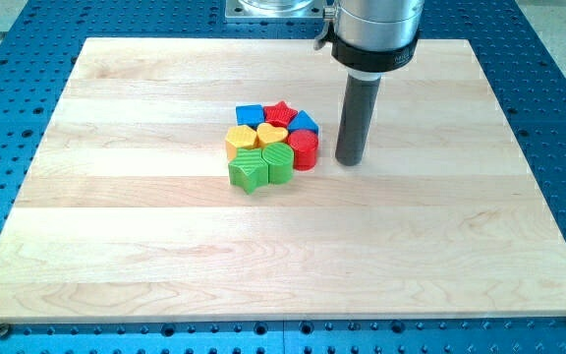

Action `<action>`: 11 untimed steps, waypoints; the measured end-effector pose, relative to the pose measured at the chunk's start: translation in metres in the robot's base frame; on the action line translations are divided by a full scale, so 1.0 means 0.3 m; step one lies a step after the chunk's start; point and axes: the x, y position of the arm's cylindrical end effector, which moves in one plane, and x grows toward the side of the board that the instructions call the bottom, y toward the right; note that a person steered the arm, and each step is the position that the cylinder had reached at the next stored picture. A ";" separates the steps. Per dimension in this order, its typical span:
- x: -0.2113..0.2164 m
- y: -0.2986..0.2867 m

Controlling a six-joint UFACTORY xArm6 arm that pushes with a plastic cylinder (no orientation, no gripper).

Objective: Go to the left side of the group of blocks

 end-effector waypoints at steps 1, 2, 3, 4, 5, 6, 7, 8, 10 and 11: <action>0.000 0.000; 0.001 -0.010; 0.096 0.008; 0.126 -0.052; 0.206 -0.098; 0.360 -0.405; 0.331 -0.618; 0.207 -0.648; 0.013 -0.587; -0.044 -0.510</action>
